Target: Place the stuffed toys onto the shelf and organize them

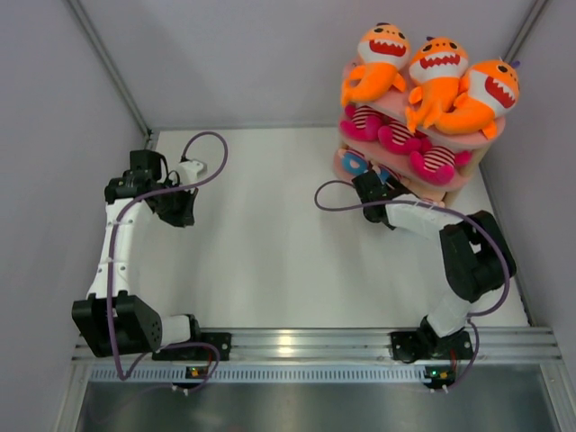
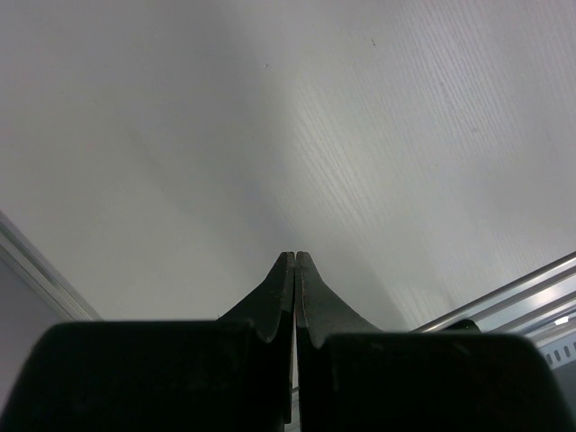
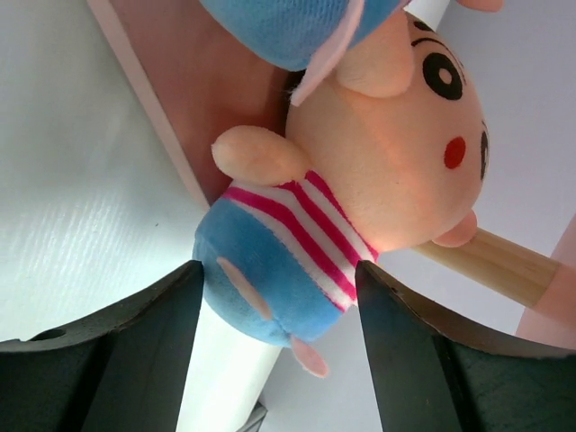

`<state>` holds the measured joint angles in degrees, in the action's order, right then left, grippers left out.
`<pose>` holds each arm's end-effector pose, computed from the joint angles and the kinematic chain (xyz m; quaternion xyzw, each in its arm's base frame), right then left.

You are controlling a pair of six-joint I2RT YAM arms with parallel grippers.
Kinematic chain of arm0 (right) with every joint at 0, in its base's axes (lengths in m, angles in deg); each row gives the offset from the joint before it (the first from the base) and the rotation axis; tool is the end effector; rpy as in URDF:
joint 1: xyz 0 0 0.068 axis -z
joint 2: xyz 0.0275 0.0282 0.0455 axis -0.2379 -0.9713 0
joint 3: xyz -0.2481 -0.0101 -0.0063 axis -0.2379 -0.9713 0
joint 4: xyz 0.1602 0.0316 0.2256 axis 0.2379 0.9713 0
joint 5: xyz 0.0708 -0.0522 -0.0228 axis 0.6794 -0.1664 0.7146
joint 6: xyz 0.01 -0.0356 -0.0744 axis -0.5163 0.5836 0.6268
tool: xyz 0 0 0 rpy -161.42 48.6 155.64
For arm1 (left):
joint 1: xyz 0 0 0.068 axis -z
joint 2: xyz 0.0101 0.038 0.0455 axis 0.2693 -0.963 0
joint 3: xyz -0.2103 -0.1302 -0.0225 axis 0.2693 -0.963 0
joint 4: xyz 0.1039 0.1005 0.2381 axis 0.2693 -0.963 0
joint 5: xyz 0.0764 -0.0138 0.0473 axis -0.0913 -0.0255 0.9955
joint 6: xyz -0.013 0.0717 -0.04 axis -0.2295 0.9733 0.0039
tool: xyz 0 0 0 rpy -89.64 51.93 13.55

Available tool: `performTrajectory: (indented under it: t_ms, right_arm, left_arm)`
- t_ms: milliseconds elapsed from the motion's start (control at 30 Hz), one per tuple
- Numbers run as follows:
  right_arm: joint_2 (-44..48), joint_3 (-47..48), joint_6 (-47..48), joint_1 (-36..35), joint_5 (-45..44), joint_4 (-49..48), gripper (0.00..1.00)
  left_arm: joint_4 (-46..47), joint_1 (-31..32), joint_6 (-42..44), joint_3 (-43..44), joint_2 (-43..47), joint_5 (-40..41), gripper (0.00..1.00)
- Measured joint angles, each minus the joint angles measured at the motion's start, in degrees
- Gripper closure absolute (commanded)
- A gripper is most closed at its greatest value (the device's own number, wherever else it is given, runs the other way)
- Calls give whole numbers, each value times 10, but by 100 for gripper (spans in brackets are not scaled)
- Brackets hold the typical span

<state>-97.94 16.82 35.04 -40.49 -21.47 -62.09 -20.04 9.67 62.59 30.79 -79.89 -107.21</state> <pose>0.3345 0.1083 0.1295 -0.3206 0.8351 -0.3954 0.2084 0.2834 0.0052 0.2756 0.2373 0.9306 -0.0884 0.2643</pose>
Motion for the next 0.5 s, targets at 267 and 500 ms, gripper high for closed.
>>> performTrajectory:
  t_ms: [267, 500]
  right_arm:
    - [64, -21, -2, 0, 36, -8, 11]
    - [81, -22, -5, -19, 56, 9, 12]
  left_arm:
    - [0, 0, 0, 0, 0, 0, 100]
    - [0, 0, 0, -2, 0, 2, 100]
